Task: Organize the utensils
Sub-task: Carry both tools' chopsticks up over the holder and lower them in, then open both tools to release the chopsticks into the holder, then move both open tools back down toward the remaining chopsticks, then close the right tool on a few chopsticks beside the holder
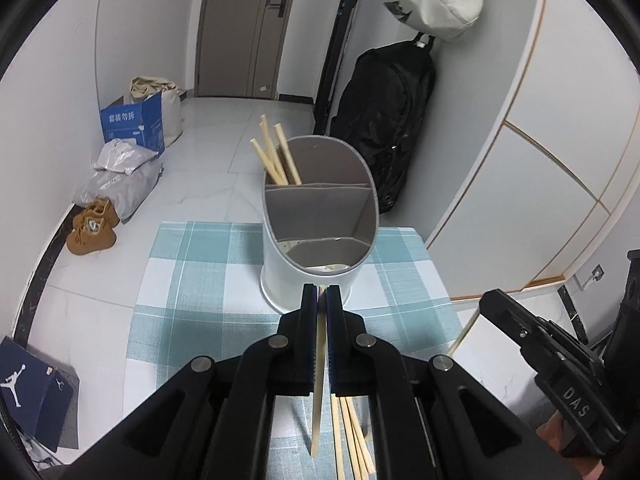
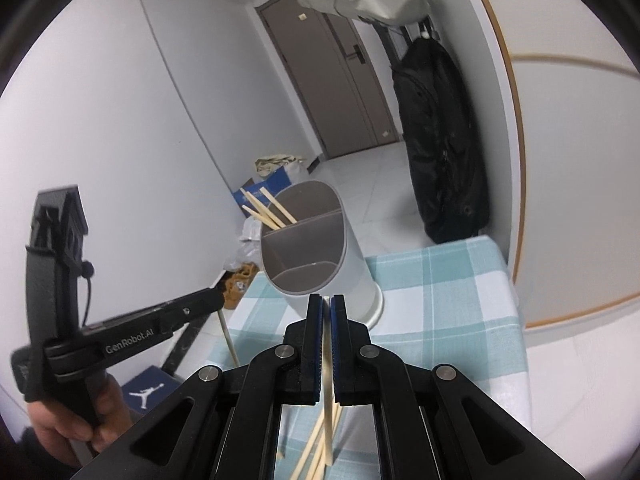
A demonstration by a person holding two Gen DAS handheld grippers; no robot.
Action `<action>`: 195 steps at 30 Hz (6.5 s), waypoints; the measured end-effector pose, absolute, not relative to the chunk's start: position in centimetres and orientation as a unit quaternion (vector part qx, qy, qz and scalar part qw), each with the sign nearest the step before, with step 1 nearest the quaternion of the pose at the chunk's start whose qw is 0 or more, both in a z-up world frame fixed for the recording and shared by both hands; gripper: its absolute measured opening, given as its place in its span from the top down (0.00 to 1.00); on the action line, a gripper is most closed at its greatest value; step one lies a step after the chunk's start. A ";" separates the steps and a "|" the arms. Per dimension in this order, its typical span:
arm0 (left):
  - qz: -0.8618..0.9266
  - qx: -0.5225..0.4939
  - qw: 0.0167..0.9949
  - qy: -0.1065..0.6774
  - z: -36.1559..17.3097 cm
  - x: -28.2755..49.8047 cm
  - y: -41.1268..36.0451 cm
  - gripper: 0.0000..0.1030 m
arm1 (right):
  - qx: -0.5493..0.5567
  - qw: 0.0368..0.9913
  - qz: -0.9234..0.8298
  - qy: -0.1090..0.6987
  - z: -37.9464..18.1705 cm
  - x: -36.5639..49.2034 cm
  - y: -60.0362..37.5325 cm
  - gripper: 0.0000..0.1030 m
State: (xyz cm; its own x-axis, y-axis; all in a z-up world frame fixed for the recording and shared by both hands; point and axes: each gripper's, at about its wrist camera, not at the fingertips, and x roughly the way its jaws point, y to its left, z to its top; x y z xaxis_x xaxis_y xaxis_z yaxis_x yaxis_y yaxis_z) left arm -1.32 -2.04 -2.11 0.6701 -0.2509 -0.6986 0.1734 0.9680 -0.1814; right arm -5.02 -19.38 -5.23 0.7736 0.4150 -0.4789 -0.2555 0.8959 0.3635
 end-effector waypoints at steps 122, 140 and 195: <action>-0.064 -0.099 0.928 0.353 7.2 6.1 4.2 0.48 | 0.052 0.935 0.235 0.261 6.5 5.0 -15.2 0.31; -0.087 -0.054 0.926 0.362 5.8 1.3 0.7 0.39 | 0.097 0.940 0.197 0.259 4.0 -2.0 -19.2 0.26; -0.040 -0.084 0.893 0.441 -6.9 1.7 4.7 0.26 | -0.085 0.821 0.143 0.546 -17.2 3.6 -12.7 0.73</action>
State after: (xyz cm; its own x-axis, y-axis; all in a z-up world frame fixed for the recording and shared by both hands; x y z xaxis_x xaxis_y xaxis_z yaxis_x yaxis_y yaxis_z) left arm 1.65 4.69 -6.90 0.6084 -0.1443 -0.7804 -0.0032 0.9829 -0.1842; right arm 3.61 -12.71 -17.17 0.3630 0.1426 -0.9208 -0.3283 0.9444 0.0169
